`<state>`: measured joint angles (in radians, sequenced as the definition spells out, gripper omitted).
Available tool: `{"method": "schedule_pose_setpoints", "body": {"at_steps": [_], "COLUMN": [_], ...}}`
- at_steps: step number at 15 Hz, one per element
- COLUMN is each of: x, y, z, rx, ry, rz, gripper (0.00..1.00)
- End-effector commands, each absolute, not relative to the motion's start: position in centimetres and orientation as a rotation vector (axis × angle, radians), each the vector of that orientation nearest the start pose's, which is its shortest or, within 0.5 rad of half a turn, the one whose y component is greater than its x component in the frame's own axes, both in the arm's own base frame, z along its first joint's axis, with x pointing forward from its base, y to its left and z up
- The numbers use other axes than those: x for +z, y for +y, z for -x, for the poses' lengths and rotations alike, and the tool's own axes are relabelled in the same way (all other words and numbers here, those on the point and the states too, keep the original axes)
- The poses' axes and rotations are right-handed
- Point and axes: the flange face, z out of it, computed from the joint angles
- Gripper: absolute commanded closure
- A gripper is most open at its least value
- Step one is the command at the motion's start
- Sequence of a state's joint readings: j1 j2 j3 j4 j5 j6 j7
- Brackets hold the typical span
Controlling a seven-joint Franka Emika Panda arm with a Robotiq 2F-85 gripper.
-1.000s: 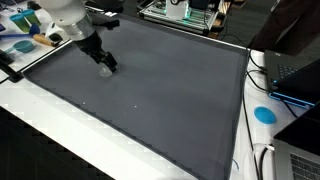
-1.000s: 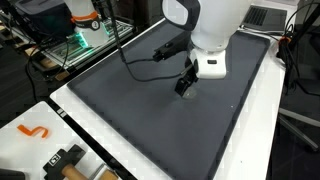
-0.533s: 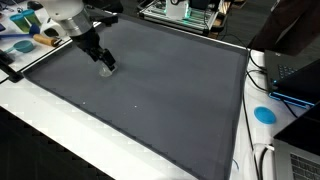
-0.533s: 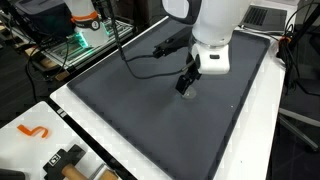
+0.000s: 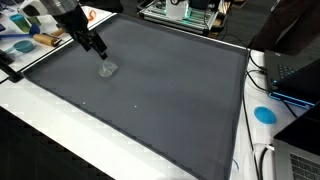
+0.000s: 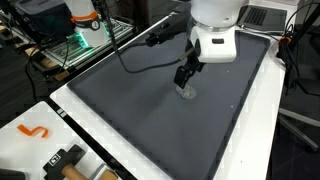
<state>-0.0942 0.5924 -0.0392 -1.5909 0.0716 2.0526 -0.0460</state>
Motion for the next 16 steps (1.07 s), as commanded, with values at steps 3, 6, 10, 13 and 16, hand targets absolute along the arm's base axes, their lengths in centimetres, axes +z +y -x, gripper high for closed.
{"method": "schedule_pose_setpoints", "body": {"at_steps": [3,6,10,13,16], "x": [29.8,29.7,29.0,27.8,26.5], "y": [-14.4,-17.5,-20.4,-21.7,-22.8], "z": [-66.3,-65.7,-64.9,-64.6,-64.4], "rx": [0.181,0.159,0.134,0.097,0.050], "ry": [0.199,0.219,0.255,0.295,0.330], "rz": [2.891,2.790,2.653,2.565,2.495], "gripper": [0.00,0.00,0.00,0.00,0.00]}}
